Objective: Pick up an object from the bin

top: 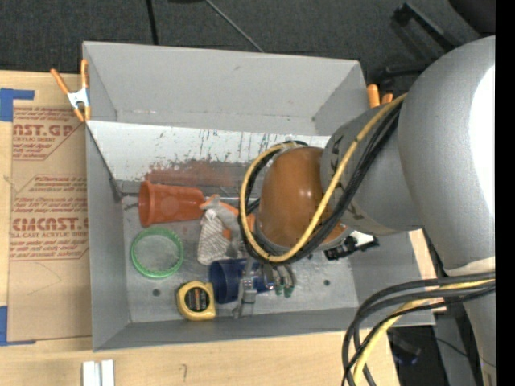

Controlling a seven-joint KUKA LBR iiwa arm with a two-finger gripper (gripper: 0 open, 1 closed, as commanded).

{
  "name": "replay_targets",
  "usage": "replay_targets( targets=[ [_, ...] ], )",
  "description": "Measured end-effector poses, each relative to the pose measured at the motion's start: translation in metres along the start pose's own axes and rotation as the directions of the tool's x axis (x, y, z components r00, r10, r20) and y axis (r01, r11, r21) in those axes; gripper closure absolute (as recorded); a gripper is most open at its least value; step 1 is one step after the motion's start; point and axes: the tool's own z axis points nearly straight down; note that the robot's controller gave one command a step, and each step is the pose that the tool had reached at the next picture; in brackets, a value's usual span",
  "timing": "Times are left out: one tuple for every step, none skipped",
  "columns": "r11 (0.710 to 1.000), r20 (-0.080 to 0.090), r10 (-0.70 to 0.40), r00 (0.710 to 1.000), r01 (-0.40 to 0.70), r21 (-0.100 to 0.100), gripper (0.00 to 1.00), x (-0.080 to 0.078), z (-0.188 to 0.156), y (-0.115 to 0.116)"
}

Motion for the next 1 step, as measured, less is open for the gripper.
replay_targets(
  targets=[
    [0.991, 0.006, -0.133, 0.991, 0.133, -0.001, 1.0, 0.0045, 0.0192, -0.0105]
  ],
)
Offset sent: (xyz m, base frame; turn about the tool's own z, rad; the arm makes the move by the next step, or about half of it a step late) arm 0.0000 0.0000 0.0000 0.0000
